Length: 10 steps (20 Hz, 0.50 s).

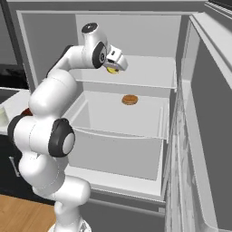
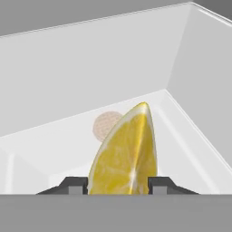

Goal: Grab a lemon wedge from the fridge and one ice cube from the ice bowl, and put them in the glass of lemonade.

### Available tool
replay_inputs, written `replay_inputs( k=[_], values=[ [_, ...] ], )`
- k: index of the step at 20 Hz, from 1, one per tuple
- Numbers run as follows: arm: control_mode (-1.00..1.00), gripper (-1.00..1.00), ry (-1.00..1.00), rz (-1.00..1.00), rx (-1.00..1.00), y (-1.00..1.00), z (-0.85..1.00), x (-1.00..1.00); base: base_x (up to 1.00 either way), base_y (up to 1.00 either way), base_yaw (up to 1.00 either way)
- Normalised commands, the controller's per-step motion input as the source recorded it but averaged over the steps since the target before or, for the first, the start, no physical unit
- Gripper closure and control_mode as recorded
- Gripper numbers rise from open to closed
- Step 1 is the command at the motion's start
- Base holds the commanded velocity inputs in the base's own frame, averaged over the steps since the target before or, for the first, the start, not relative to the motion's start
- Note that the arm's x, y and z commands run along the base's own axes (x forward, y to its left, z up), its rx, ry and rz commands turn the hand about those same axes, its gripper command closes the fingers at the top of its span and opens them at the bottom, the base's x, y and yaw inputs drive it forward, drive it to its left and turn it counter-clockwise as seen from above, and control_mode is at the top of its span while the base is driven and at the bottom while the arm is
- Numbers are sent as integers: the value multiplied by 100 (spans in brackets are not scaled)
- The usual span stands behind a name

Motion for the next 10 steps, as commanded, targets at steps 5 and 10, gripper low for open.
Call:
replay_inputs(
  k=[5,10],
  values=[
    [-100,100,-11,0,0,3,2,-73,0,0,0],
    [-100,100,-8,0,0,19,25,-100,0,0,0]
  ],
)
